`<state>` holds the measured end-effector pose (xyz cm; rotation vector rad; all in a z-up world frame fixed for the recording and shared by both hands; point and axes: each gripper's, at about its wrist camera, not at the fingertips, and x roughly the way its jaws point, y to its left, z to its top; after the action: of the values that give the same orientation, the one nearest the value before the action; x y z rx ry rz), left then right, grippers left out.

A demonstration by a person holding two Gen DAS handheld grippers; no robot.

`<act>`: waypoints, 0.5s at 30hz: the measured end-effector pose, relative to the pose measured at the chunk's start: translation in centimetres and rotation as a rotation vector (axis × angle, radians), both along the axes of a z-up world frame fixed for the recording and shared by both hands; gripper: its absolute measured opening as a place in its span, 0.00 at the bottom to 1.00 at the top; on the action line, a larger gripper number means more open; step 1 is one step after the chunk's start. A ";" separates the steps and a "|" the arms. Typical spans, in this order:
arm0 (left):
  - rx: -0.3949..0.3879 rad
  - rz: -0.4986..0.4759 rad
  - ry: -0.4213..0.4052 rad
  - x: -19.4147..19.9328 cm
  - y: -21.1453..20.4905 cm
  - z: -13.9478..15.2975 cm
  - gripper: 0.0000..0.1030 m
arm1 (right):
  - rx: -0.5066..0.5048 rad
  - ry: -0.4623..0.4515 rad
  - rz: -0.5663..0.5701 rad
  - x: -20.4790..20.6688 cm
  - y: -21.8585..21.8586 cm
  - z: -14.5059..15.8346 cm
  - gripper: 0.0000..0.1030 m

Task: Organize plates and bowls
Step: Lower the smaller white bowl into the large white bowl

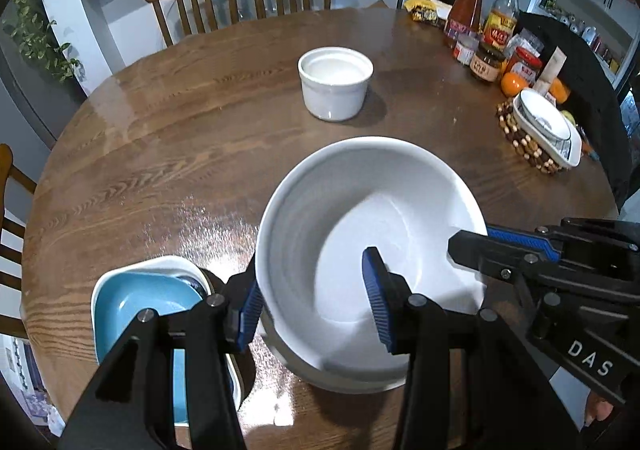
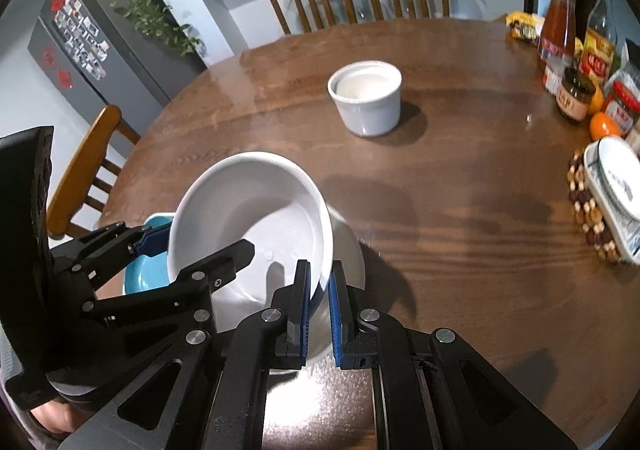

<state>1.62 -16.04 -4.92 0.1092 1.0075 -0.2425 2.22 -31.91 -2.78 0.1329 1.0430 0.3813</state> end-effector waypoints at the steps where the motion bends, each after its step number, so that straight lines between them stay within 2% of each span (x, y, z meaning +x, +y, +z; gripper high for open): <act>1: 0.003 0.000 0.005 0.0 0.0 -0.2 0.43 | -0.001 0.006 0.001 0.0 0.0 -0.2 0.10; 15: 0.030 -0.004 0.050 -0.1 -0.3 -1.9 0.44 | -0.020 0.062 0.007 -0.5 -0.1 -1.9 0.10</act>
<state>1.54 -16.36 -6.87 0.1333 1.0614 -0.2344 1.72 -32.04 -4.69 0.1238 1.1087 0.3754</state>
